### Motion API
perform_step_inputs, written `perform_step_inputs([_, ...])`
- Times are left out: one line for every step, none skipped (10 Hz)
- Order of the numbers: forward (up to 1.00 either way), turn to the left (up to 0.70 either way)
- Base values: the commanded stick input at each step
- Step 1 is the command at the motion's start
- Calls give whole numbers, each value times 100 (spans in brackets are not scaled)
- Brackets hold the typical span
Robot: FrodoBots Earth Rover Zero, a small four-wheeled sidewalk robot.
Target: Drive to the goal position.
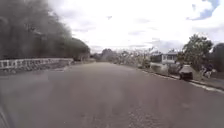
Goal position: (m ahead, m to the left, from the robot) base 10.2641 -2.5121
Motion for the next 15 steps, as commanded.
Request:
perform_step_inputs([70, 0])
perform_step_inputs([70, 0])
perform_step_inputs([70, 0])
perform_step_inputs([70, 0])
perform_step_inputs([70, 0])
perform_step_inputs([70, 0])
perform_step_inputs([70, 0])
perform_step_inputs([70, 0])
perform_step_inputs([70, 0])
perform_step_inputs([70, 0])
perform_step_inputs([70, 0])
perform_step_inputs([70, 0])
perform_step_inputs([70, 0])
perform_step_inputs([70, 0])
perform_step_inputs([70, 0])
